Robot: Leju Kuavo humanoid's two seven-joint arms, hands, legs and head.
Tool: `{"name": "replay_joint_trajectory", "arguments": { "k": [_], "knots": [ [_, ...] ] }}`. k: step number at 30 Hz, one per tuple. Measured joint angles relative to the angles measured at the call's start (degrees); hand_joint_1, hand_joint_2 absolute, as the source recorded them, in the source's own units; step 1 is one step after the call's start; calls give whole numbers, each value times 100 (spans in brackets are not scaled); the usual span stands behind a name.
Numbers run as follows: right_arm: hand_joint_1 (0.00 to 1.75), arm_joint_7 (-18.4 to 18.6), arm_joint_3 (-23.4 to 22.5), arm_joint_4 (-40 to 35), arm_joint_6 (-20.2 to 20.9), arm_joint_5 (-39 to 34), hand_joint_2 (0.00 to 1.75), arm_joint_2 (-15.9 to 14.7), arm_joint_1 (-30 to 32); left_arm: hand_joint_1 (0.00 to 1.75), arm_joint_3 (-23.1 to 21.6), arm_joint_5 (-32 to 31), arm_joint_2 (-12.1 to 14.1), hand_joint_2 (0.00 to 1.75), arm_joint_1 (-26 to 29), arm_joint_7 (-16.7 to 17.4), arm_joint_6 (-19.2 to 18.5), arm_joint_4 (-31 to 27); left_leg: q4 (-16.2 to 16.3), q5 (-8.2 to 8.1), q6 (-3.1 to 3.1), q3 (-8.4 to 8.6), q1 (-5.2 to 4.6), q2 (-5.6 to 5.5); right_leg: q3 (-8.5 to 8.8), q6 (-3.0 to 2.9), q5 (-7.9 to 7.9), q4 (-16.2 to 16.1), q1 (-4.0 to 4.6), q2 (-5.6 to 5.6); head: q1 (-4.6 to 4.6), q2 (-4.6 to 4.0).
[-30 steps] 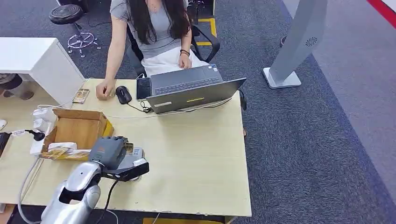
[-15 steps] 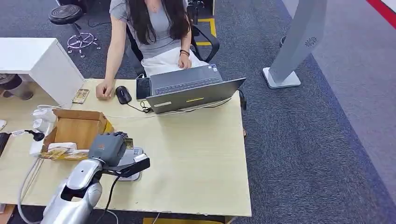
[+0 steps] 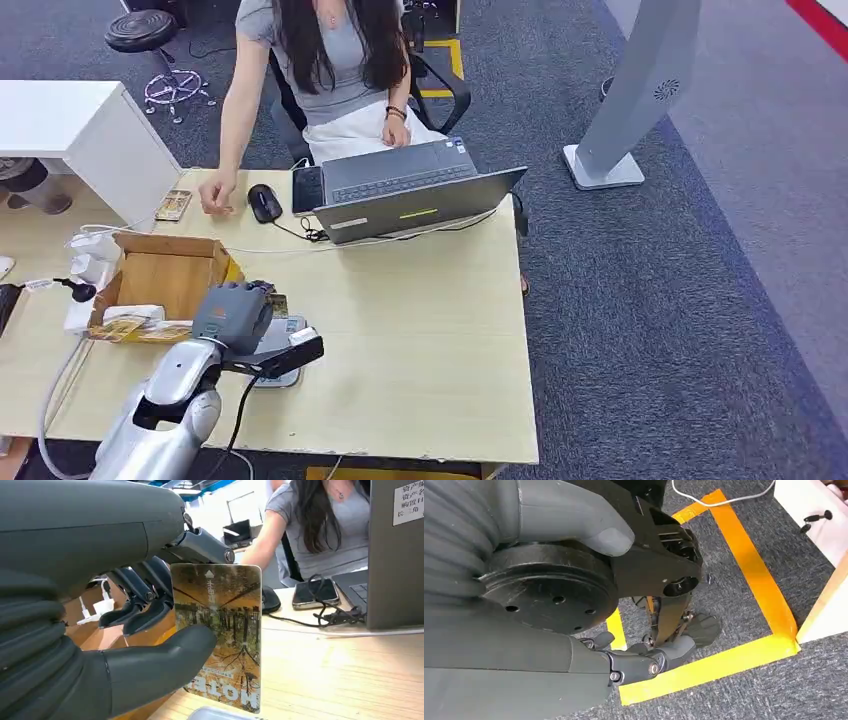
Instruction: Pass the card to the sensor for recognition and then transmit it.
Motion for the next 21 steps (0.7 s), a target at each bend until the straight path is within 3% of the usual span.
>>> {"name": "replay_joint_trajectory", "arguments": {
  "k": [4,8,14,17,21],
  "knots": [
    [0,-2,-2,0,0,9,175,0,0,175,0,-17,-2,175,-1,7,56,0,0,0,0,0,0,0,0,0,0,0,0,0,0,0],
    [0,-2,-2,0,11,125,175,7,0,175,9,-90,-59,175,-164,125,615,0,1,1,0,-2,0,-5,-1,0,0,0,0,-6,0,0],
    [0,0,24,0,37,367,175,15,-20,175,317,-256,-144,175,-1161,168,1406,37,1,7,-3,-3,2,-3,1,-4,7,2,0,-6,0,0],
    [0,76,66,0,42,476,175,33,-53,175,579,-587,-83,175,-1783,196,1818,360,1,10,-6,-3,3,-4,1,-4,7,5,0,-6,0,0],
    [0,149,68,0,61,507,175,59,-90,175,973,-868,142,175,-2638,264,2217,1395,0,14,-14,4,5,8,-1,-8,9,10,2,8,4,0]
  ]
}}
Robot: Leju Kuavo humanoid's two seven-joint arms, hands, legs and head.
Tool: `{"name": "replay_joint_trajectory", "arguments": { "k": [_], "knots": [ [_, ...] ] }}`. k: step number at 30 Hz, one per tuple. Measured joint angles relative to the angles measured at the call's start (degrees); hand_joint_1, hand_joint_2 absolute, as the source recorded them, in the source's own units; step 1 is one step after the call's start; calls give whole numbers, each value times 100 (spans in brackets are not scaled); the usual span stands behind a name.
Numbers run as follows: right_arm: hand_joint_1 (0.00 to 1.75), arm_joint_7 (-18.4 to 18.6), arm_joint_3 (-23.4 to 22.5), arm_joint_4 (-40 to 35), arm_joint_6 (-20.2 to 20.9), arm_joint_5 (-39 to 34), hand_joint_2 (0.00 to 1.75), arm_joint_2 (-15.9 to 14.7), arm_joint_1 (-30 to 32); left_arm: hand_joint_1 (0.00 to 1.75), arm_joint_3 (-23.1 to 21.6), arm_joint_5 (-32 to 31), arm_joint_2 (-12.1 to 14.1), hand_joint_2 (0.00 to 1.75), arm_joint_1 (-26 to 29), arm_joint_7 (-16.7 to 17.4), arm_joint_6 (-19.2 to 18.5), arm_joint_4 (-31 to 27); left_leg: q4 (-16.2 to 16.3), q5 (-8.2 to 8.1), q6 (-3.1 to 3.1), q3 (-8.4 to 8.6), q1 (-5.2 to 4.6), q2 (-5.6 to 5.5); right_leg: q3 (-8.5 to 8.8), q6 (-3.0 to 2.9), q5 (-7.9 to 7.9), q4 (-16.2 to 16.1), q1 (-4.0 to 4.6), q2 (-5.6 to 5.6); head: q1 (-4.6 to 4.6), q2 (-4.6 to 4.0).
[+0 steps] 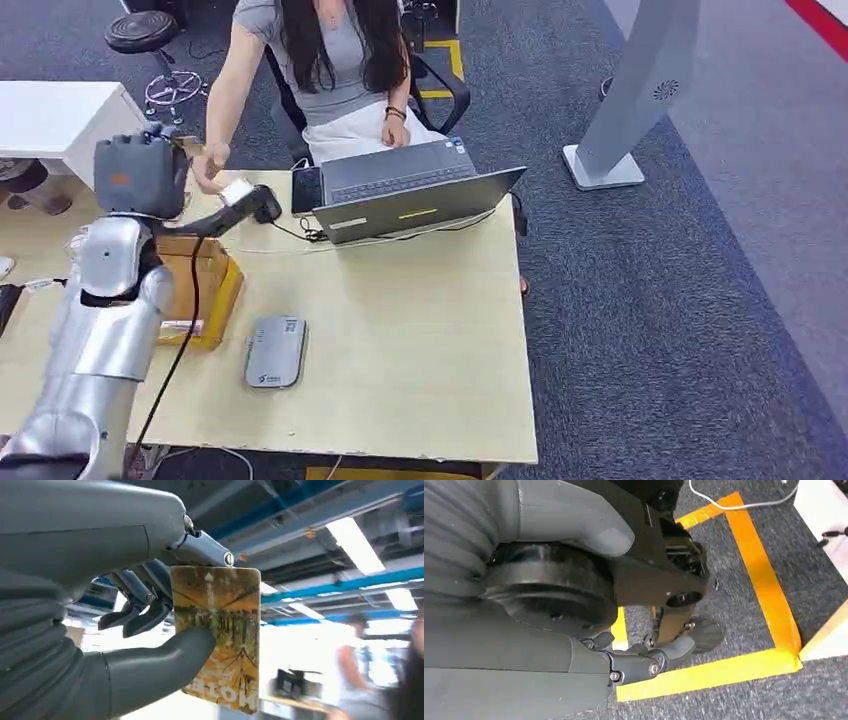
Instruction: Pass the card to the sensor for recognition and then transmit it.
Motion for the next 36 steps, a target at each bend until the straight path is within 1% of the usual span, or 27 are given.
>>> {"name": "replay_joint_trajectory", "arguments": {
  "k": [2,6,14,15,16,22,28,36],
  "knots": [
    [0,28,0,0,17,0,175,0,7,175,154,-55,66,175,-195,6,122,326,0,0,0,1,0,-1,0,0,-1,0,0,1,-4,0],
    [0,35,0,0,24,0,175,0,1,175,247,-74,116,175,-258,15,172,629,-1,-1,0,-9,0,-9,-1,1,-5,-1,0,-7,-2,0],
    [0,35,0,0,24,0,175,0,6,175,371,-83,151,175,-258,22,170,845,0,-4,2,-8,-3,-6,-2,2,-4,-4,-1,-4,-2,0],
    [0,35,0,0,24,0,175,0,8,5,382,-81,149,175,-258,22,170,867,0,-5,2,-8,-3,-6,-2,2,-4,-4,-1,-4,-2,0],
    [0,35,0,0,24,0,175,0,8,0,393,-72,149,175,-258,24,170,884,0,-4,2,-8,-3,-5,-2,2,-4,-4,-1,-4,-2,0],
    [0,35,0,0,-31,0,175,0,9,0,494,13,143,175,-245,2,177,974,0,-5,2,-8,-2,-7,-2,2,-4,-4,-1,-5,-2,0],
    [0,29,-9,0,-26,7,175,0,17,0,509,105,70,175,-22,-284,255,930,0,-4,2,-7,-2,-6,-2,2,-4,-4,-1,-4,-5,0],
    [0,29,-11,0,-24,4,175,0,30,0,515,123,5,175,135,-289,282,880,0,-4,2,-8,-2,-7,-2,2,-4,-4,-1,-5,-2,0]
  ]
}}
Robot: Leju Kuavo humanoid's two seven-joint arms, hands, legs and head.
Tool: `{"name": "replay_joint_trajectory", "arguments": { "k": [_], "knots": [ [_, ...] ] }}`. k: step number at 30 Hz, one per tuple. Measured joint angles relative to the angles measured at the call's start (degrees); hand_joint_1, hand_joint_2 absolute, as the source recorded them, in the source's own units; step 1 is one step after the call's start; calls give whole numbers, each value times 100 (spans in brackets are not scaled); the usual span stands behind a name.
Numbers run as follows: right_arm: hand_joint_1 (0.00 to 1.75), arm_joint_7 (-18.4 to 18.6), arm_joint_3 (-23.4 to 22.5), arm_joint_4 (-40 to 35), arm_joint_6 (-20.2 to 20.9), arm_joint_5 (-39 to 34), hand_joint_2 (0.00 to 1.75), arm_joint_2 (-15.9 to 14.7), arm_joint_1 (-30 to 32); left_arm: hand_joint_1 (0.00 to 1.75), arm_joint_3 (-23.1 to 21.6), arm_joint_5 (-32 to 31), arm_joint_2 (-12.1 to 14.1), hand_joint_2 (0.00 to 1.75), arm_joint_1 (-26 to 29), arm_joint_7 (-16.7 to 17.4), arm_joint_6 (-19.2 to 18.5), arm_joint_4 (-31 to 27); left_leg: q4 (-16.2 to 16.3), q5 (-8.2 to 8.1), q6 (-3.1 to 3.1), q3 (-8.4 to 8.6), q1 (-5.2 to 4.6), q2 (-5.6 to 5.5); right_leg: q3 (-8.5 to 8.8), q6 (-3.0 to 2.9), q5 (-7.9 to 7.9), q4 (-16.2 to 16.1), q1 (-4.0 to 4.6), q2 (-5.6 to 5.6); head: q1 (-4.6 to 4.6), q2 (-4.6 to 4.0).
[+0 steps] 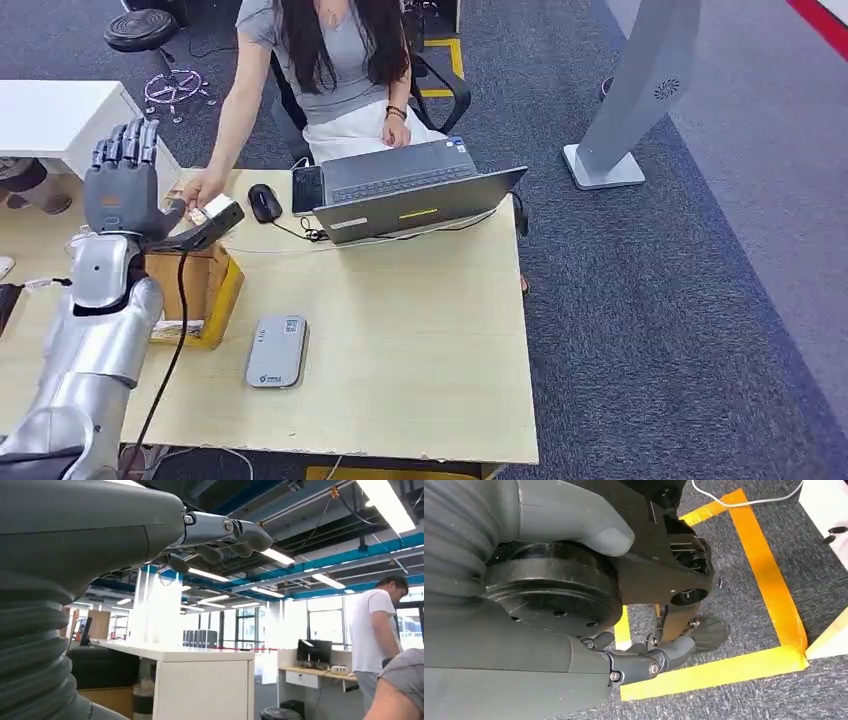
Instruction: Pass the card to the sensor for recognition and then transmit it.
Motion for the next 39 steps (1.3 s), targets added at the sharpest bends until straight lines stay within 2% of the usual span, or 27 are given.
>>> {"name": "replay_joint_trajectory", "arguments": {
  "k": [39],
  "knots": [
    [0,0,-2,0,-2,0,175,0,2,0,83,0,-11,175,43,0,0,-53,0,0,0,0,0,0,0,0,0,0,0,0,0,0]
  ]
}}
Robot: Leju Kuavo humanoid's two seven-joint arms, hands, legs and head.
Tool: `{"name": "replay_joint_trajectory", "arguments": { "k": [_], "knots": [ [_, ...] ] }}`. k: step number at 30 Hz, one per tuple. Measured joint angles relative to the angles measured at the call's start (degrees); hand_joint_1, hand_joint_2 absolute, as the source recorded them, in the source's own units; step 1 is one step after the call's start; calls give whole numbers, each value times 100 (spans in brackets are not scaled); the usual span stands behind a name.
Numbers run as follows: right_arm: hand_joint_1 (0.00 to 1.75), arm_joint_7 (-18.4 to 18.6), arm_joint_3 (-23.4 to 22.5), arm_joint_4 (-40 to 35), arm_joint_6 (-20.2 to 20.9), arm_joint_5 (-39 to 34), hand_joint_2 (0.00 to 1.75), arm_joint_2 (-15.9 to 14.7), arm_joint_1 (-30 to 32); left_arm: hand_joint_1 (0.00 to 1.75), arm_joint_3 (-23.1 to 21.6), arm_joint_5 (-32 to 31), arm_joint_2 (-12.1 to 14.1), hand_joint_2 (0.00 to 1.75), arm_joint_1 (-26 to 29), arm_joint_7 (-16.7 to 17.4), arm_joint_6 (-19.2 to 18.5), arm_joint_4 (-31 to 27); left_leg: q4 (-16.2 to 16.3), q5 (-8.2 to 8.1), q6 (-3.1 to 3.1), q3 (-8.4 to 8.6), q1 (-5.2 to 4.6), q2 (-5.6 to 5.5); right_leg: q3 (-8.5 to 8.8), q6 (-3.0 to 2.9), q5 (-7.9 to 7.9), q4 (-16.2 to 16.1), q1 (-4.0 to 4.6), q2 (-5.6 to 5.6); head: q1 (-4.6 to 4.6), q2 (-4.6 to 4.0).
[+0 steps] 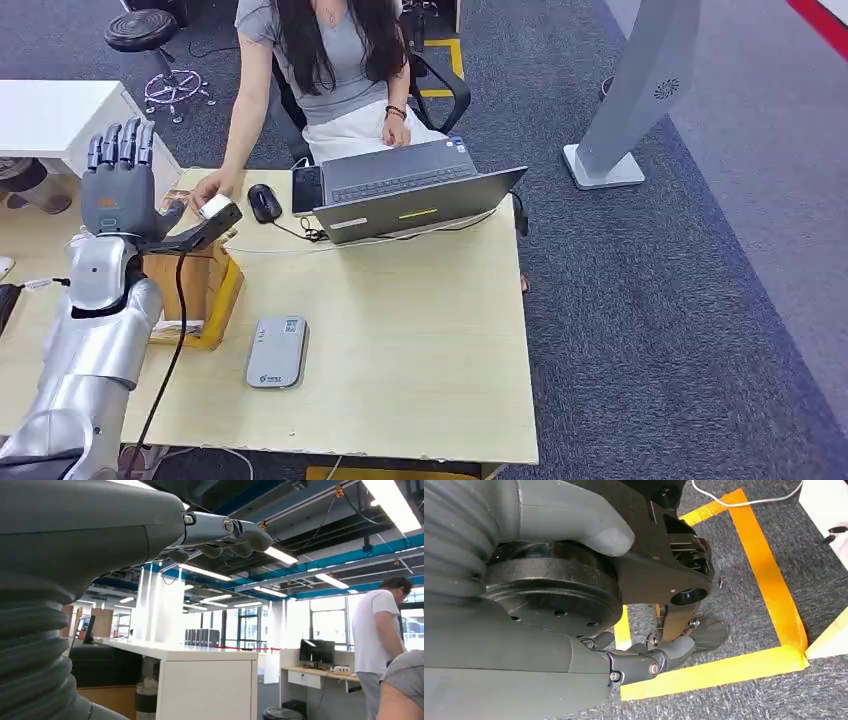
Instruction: Pass the card to the sensor for recognition and then transmit it.
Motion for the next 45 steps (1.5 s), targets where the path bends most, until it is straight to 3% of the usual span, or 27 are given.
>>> {"name": "replay_joint_trajectory", "arguments": {
  "k": [5,6,8,9,10,12,16,26,45],
  "knots": [
    [0,-6,0,0,-4,-21,175,0,0,0,0,27,0,175,6,-30,-23,0,0,0,0,-1,0,0,1,0,0,0,0,0,0,0],
    [0,-74,-28,0,-56,-171,175,0,-1,0,0,266,11,175,113,-253,-186,-62,-8,-2,1,-11,-2,2,18,0,0,4,-1,-2,4,0],
    [0,-206,-191,0,-133,-453,175,18,22,0,77,979,24,175,1228,-880,-463,-1079,-27,-54,-1,72,-41,85,39,-2,-17,0,-34,78,33,0],
    [0,-255,-279,-2,-136,-509,175,20,51,0,136,1165,37,175,1886,-1099,-410,-1763,-30,-74,20,103,-54,129,57,15,-38,3,-50,119,-30,0],
    [0,-295,-337,0,-127,-527,175,20,83,0,140,1189,9,175,2483,-1178,-275,-2183,-29,-85,23,120,-53,142,64,21,-56,3,-49,131,-66,0],
    [0,-332,-433,7,-122,-531,175,20,160,0,140,1202,-20,175,3653,-1231,31,-3000,-23,-101,24,113,-45,141,52,17,-65,-7,-46,136,-46,0],
    [0,-334,-553,7,-129,-529,175,20,187,0,149,1211,-18,175,4378,-1176,-162,-3817,-19,-101,34,83,-45,32,71,38,-97,-10,-41,23,-37,0],
    [0,-299,-647,4,-131,-527,175,20,166,0,179,1220,-17,175,4786,-1130,-328,-4481,-18,-98,38,95,-46,26,90,37,-94,-9,-41,17,-33,0],
    [0,-293,-704,4,-131,-507,175,20,165,0,192,1198,-17,175,4852,-1115,-367,-4634,-18,-98,38,96,-45,25,90,37,-95,-9,-41,17,-35,0]
  ]
}}
